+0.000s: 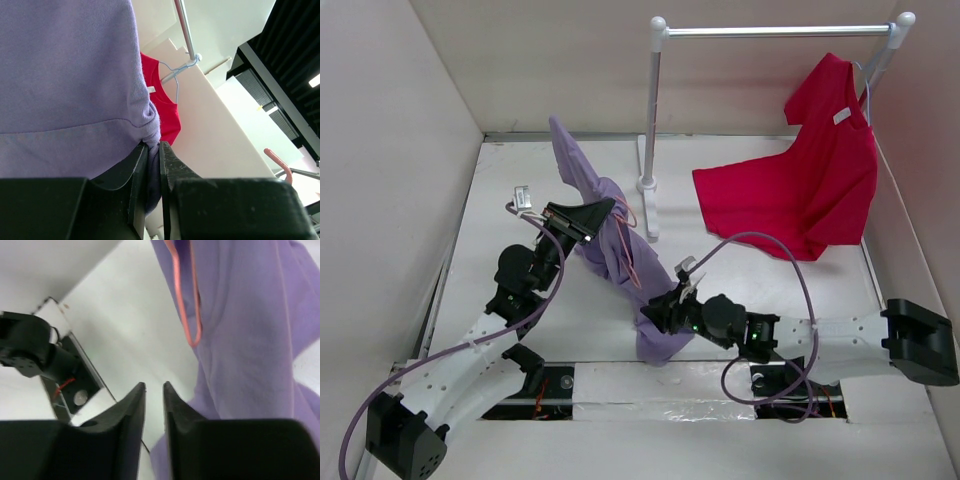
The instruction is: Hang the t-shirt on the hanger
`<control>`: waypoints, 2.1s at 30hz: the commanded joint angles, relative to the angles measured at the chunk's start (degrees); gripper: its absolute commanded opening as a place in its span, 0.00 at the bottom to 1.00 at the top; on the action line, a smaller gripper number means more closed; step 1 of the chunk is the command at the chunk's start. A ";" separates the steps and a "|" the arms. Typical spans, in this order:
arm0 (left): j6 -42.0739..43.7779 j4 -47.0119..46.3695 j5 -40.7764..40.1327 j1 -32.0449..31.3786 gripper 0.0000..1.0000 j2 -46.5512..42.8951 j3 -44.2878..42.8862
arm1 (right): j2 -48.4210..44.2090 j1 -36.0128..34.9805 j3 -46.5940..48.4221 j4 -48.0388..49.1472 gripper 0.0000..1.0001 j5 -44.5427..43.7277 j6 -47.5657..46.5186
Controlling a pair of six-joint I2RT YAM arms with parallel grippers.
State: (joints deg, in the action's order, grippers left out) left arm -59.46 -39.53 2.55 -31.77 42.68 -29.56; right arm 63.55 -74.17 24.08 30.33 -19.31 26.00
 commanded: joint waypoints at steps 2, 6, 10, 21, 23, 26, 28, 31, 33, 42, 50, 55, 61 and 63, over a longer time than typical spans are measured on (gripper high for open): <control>-1.18 -5.03 -0.17 0.22 0.00 -1.45 -1.03 | 4.99 -0.54 4.13 -2.81 0.47 -13.17 0.98; -0.48 -2.32 -0.52 0.22 0.00 -2.16 -1.64 | 9.57 -0.54 8.35 -6.51 0.62 -18.83 2.39; -1.09 -3.36 -0.61 0.22 0.00 -2.86 -0.59 | 14.93 -0.54 12.92 -11.16 0.66 -22.61 2.39; 0.14 -1.68 -0.70 0.22 0.00 -3.12 -1.99 | 19.34 -0.54 14.42 -11.52 0.11 -25.60 4.32; -0.30 -2.48 -0.70 0.22 0.00 -2.86 -1.73 | 18.11 -0.54 13.02 -11.52 0.00 -24.99 4.85; 0.05 -2.39 -0.44 0.22 0.00 -2.16 -2.52 | 16.26 -0.54 10.57 -11.17 0.00 -23.15 5.55; -0.13 -3.36 -0.52 0.22 0.00 -2.07 -2.00 | 15.03 -0.54 9.33 -11.52 0.00 -22.35 6.43; 0.31 -4.94 -1.49 0.22 0.00 -1.28 -1.82 | 11.17 -2.56 7.31 -14.33 0.00 -21.21 8.01; 0.66 -7.65 -1.93 0.22 0.00 -1.02 -1.73 | 7.92 -4.04 5.82 -15.64 0.00 -16.84 7.75; 3.22 -14.60 -5.01 0.22 0.00 4.51 -2.43 | -0.69 -8.18 6.25 -27.51 0.00 -8.90 9.86; -0.56 -19.01 1.57 0.22 0.00 8.56 4.42 | -10.99 -7.84 11.95 -27.95 0.00 -10.40 3.10; -3.64 -19.19 3.60 -0.31 0.00 8.65 7.67 | -7.13 -4.85 20.22 -29.01 0.00 -6.27 0.02; -5.92 -17.43 7.11 -0.31 0.00 6.98 10.48 | 4.12 -3.61 17.42 -25.50 0.00 0.23 5.18; -6.45 -16.90 8.96 -0.31 0.00 6.46 11.28 | 5.96 -3.61 15.92 -22.52 0.00 1.72 6.60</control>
State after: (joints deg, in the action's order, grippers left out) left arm -64.05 -52.29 7.55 -31.81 51.07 -19.11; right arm 67.51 -77.95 41.87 4.67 -21.50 30.06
